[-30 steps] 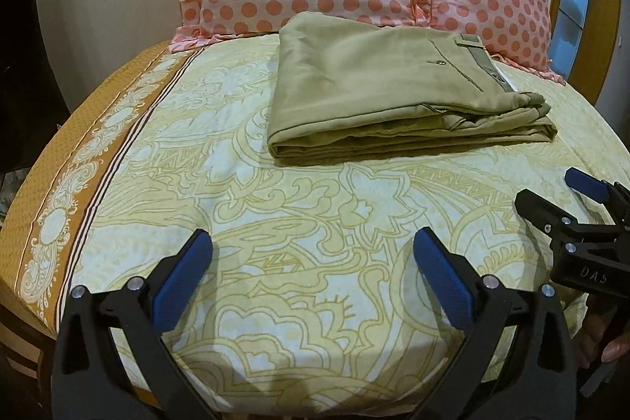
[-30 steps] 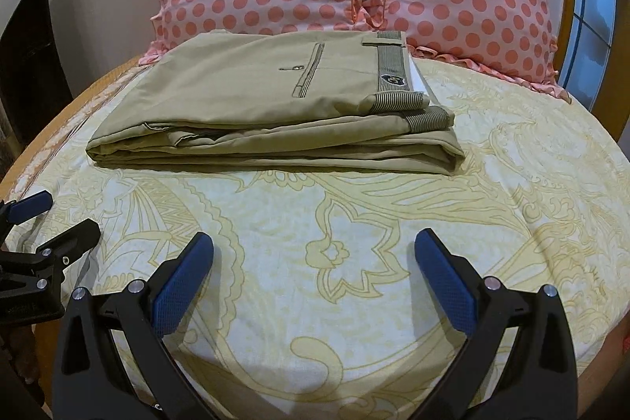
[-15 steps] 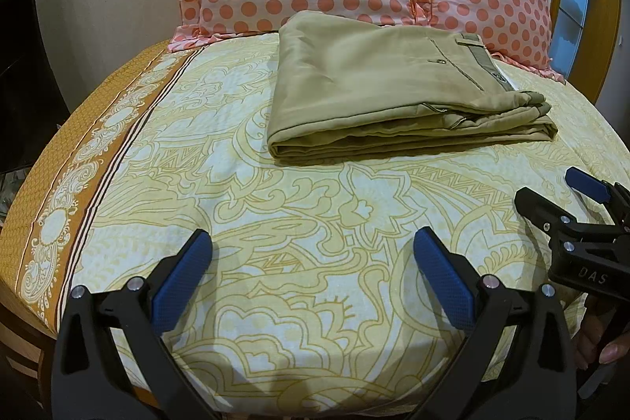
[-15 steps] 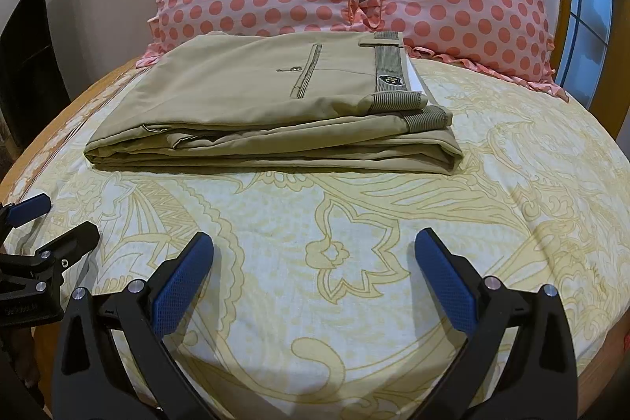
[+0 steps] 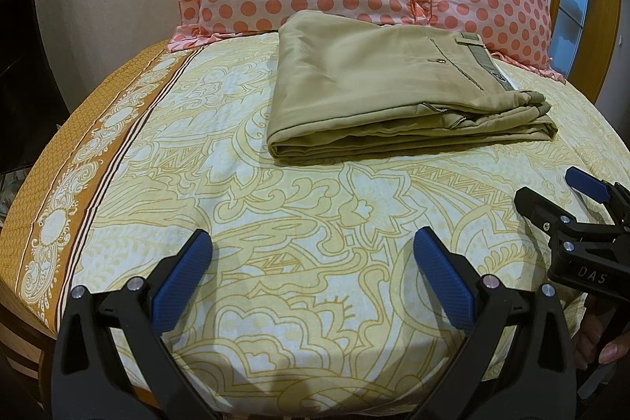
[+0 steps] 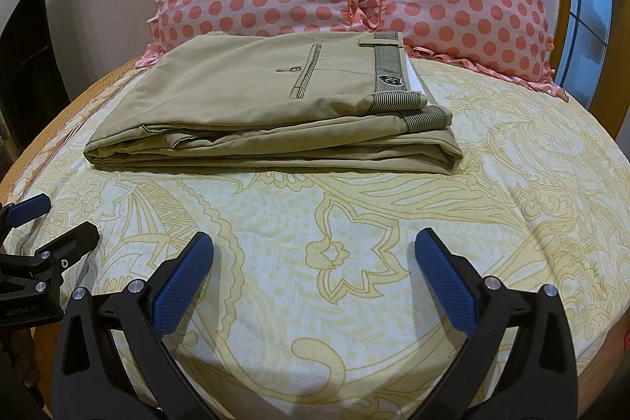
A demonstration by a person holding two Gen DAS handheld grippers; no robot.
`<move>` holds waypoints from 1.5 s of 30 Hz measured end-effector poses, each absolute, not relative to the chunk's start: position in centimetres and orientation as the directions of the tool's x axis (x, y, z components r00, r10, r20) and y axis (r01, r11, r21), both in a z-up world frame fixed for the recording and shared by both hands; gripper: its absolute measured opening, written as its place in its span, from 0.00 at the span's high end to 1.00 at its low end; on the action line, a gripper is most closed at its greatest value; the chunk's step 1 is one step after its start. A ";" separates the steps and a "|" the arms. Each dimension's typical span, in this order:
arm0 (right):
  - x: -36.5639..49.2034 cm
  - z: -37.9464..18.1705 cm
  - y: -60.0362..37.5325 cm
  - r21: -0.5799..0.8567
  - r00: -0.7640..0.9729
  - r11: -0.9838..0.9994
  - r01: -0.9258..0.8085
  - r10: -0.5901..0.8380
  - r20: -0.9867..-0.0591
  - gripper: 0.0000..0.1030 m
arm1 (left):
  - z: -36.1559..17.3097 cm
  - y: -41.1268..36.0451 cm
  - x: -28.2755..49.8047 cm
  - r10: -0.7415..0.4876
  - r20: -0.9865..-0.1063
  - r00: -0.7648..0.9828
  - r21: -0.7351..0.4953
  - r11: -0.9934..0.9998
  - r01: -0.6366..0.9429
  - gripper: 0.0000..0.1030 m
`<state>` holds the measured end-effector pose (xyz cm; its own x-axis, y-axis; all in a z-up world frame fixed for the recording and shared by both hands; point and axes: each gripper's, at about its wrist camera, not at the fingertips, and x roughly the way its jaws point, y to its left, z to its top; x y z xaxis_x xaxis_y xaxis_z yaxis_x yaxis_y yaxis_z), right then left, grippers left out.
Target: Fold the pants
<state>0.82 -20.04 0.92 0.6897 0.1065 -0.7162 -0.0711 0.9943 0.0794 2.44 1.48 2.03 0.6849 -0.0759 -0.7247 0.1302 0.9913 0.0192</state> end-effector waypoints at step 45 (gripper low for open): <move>0.9 0.8 -20.3 0.080 0.693 0.994 -0.073 0.108 -0.713 0.01 | 1.9 1.6 2.2 -0.085 -0.707 0.702 0.017 0.990 0.137 0.02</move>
